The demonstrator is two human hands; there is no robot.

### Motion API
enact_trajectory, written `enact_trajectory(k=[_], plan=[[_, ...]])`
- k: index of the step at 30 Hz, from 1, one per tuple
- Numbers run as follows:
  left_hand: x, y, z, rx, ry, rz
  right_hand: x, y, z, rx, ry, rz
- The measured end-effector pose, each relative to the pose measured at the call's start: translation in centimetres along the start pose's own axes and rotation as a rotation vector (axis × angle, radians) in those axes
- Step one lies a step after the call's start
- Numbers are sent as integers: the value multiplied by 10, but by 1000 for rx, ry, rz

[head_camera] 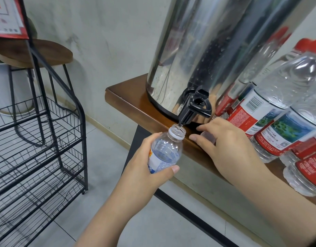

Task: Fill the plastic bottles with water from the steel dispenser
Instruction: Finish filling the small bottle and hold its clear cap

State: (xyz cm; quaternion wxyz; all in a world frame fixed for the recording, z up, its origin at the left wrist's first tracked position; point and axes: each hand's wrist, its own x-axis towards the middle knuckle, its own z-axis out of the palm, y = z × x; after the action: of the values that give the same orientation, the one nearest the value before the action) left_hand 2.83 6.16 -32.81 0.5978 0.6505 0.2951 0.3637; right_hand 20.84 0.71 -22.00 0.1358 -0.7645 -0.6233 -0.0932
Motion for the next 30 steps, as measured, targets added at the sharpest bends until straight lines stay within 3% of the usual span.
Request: enact_trajectory(k=[5,10,30], plan=[[0,0,0,11,1,-6,-2,4,-2,3,-52,11],[1,1,1,23,-1,-17,-6,7,5,-3,18,-36],[1,0,0,21,4,-19,-11,4,-1,-46,13,19]])
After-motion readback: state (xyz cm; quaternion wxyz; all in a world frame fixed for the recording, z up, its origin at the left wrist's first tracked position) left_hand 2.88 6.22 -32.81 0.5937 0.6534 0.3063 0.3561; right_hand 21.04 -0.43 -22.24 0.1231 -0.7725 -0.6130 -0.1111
